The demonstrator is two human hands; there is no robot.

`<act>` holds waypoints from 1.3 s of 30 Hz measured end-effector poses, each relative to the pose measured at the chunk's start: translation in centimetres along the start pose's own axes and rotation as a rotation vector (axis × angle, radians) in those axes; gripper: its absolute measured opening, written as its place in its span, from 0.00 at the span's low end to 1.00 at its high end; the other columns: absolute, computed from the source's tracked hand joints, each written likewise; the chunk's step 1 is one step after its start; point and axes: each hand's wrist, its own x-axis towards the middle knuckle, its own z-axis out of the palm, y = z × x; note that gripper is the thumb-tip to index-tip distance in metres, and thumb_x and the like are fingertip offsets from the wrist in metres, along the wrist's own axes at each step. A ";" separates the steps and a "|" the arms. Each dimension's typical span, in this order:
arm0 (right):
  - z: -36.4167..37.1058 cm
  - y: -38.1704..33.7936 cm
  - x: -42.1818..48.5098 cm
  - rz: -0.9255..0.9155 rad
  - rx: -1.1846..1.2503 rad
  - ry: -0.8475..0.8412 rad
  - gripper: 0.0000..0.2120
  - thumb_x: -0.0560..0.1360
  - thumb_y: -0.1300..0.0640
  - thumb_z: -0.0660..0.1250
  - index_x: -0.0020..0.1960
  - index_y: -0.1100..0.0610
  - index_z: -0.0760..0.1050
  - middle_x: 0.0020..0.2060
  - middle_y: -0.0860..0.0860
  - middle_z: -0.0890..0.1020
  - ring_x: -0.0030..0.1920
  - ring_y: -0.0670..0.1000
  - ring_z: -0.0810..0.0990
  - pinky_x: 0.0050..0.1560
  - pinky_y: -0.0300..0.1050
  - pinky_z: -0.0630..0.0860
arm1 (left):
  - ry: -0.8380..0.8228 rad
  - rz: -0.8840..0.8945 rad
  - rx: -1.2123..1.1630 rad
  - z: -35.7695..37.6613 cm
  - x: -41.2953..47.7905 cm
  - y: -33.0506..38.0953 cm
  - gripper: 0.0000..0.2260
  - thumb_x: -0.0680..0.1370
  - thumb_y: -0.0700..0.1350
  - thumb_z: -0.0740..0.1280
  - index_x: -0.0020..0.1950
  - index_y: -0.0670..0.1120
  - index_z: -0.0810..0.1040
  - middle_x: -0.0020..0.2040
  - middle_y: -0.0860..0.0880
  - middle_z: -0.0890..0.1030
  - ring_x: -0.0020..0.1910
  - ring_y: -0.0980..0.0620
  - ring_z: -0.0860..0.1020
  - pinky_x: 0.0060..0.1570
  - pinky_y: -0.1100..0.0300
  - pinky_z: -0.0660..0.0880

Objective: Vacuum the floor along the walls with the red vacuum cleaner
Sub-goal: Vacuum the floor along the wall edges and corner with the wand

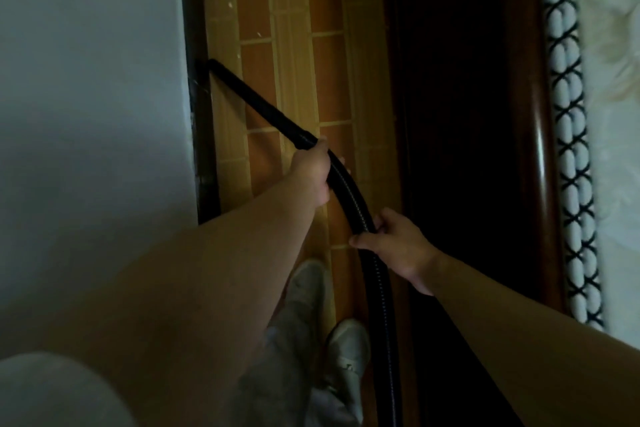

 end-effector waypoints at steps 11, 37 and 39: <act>0.0 -12.5 7.0 -0.024 0.031 0.139 0.21 0.79 0.36 0.63 0.61 0.50 0.79 0.52 0.50 0.83 0.50 0.50 0.81 0.47 0.45 0.74 | -0.054 -0.053 -0.078 -2.2 3.5 2.4 0.13 0.83 0.52 0.63 0.61 0.45 0.76 0.53 0.43 0.83 0.53 0.43 0.84 0.55 0.46 0.81; 3.8 -21.5 20.3 -0.005 -0.610 0.133 0.16 0.84 0.53 0.61 0.70 0.57 0.71 0.52 0.55 0.77 0.48 0.55 0.80 0.36 0.44 0.74 | -0.056 -0.076 0.186 -5.2 10.7 9.5 0.09 0.85 0.44 0.59 0.57 0.43 0.77 0.58 0.41 0.83 0.55 0.44 0.83 0.55 0.47 0.82; 3.9 -21.4 20.5 -0.014 -0.614 0.129 0.16 0.84 0.54 0.60 0.70 0.57 0.70 0.49 0.53 0.75 0.46 0.54 0.79 0.34 0.43 0.73 | 0.010 -0.029 0.133 -5.0 12.4 11.2 0.09 0.85 0.46 0.60 0.61 0.44 0.77 0.58 0.41 0.83 0.55 0.44 0.83 0.51 0.48 0.84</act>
